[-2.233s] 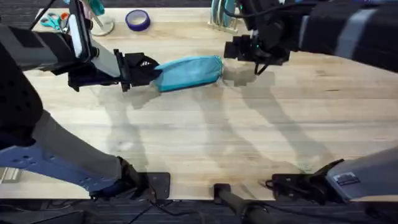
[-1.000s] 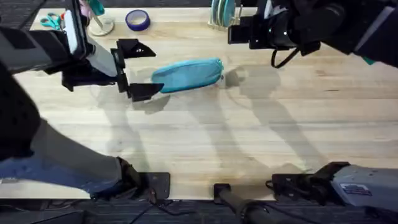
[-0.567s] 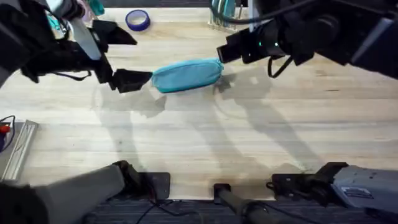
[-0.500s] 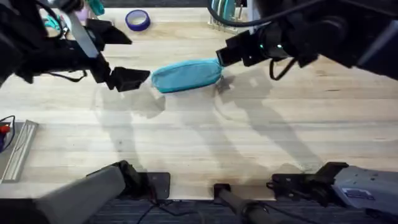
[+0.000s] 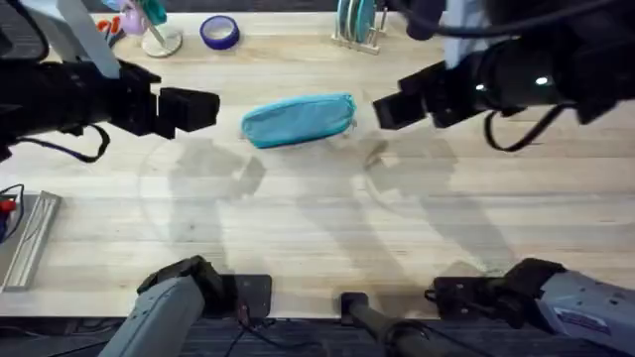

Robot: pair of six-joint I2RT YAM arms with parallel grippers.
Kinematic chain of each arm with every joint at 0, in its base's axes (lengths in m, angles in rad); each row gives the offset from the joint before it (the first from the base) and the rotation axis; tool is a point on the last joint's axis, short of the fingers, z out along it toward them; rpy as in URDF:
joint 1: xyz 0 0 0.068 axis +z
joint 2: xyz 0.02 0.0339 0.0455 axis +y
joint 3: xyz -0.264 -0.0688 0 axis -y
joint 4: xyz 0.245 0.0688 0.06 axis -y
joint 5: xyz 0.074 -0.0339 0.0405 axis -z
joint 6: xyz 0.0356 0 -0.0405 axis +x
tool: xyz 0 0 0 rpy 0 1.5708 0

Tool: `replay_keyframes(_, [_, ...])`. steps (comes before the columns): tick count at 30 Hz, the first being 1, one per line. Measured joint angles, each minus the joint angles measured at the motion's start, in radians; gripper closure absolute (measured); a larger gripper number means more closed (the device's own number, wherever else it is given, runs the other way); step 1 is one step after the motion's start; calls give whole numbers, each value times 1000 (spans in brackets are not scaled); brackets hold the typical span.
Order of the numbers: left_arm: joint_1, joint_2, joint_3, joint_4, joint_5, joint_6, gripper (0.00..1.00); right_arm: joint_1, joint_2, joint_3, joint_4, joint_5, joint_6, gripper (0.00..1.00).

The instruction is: Unzip the bag, pick up the pens from the table one at a time and place them inside, then zip the bag closed.

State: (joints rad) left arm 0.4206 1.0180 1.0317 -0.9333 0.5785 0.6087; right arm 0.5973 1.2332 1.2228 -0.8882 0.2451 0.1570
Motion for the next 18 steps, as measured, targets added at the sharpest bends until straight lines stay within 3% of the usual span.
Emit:
replay_keyframes(10, [0,-2,0,-56,-26,-68,6,-177,-122,0,-52,-3,8,9])
replay_keyframes(18, [0,-2,0,-51,-26,-72,6,-224,-134,-1,-55,-3,28,5])
